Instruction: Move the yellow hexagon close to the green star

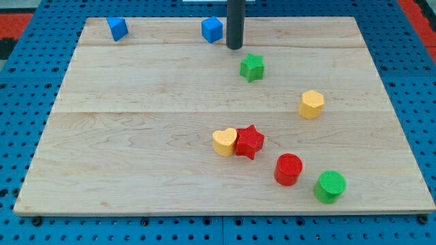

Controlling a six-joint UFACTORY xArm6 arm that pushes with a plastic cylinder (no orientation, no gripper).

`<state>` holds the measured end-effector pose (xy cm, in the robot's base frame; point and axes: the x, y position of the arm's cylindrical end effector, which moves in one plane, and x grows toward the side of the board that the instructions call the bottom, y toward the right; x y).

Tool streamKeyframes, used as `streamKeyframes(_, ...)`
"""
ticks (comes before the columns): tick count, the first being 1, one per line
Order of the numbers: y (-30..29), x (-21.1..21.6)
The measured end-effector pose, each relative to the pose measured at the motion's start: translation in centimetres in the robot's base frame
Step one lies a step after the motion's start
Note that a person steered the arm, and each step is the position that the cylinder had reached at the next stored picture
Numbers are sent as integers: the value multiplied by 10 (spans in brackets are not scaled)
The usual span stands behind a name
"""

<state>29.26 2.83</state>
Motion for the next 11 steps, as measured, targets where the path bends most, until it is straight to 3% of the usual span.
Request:
streamKeyframes(1, -34, 22)
streamKeyframes(2, -28, 98)
streamKeyframes(3, 7, 151)
streamKeyframes(4, 104, 163)
streamKeyframes(5, 155, 164)
streamKeyframes(6, 175, 161)
streamKeyframes(7, 134, 95)
streamKeyframes(8, 121, 82)
streamKeyframes(9, 66, 68)
streamKeyframes(10, 123, 39)
streamKeyframes(11, 114, 2)
